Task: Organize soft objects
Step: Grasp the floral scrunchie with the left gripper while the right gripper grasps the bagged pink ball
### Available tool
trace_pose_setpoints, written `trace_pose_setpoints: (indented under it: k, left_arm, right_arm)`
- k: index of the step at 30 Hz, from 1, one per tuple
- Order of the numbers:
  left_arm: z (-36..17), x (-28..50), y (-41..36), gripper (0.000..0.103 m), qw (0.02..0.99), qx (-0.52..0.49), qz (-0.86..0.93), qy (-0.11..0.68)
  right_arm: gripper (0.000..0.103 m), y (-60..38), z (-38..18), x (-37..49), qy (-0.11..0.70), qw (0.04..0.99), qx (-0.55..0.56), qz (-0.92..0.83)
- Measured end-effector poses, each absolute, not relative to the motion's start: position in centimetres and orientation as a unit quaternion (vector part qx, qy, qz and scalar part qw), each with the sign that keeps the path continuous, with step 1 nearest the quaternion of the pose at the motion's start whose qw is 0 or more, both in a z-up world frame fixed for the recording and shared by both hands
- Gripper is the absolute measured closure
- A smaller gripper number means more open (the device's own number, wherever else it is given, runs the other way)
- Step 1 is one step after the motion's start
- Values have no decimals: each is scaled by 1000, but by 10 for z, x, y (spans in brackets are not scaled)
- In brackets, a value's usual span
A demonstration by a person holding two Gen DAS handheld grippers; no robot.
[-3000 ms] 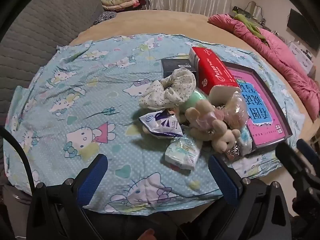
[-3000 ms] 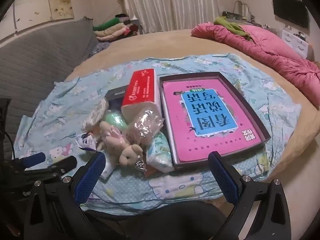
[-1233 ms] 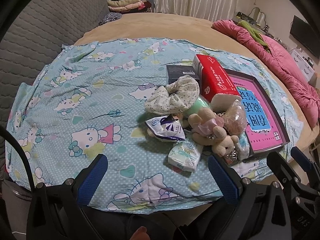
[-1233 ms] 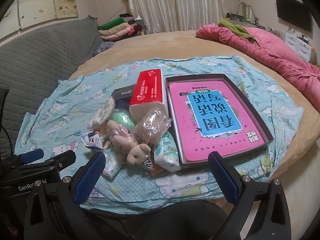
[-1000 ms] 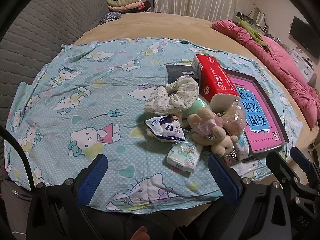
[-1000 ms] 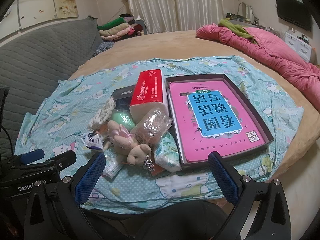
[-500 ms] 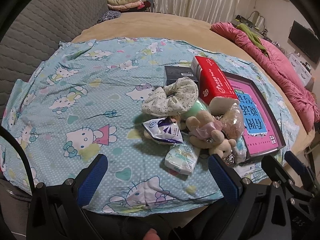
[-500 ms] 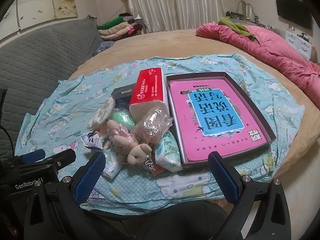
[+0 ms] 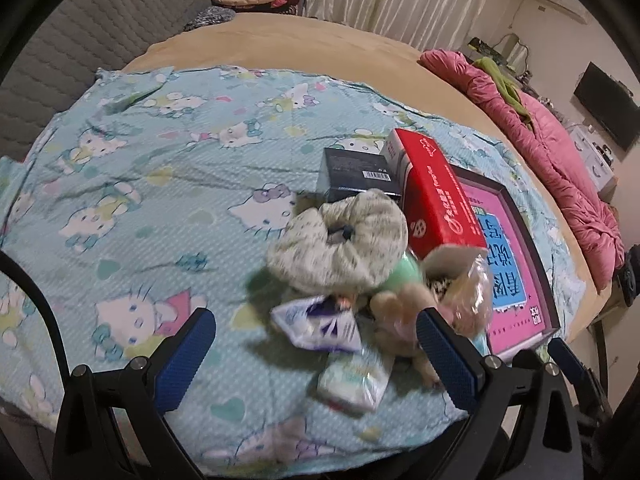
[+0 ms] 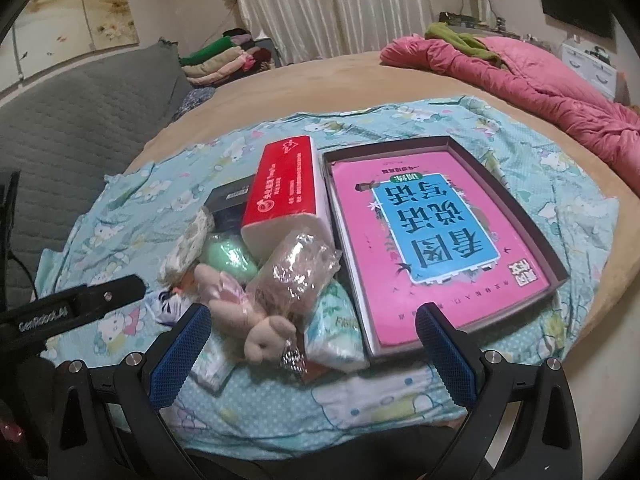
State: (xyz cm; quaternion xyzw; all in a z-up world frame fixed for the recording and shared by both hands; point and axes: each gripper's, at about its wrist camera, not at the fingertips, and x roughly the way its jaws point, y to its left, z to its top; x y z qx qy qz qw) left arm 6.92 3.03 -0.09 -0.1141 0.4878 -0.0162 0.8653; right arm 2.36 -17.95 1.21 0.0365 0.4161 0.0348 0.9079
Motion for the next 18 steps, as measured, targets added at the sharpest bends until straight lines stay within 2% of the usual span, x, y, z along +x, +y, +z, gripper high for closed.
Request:
trace_pose_setpoints:
  k: [6,11,18]
  left_arm:
    - [-12,100,27,2,863,-113,-28,492]
    - [-20,118,31,5,858,-131,-46,494]
    - [-29,126,24,10,859,-104,-53,498]
  right_arm:
    - [1,-181,0,42,431,901,42,29]
    - [1,-186,-5,54,433,899,58,11]
    - [1,-173,-14,72,435,899,53,11]
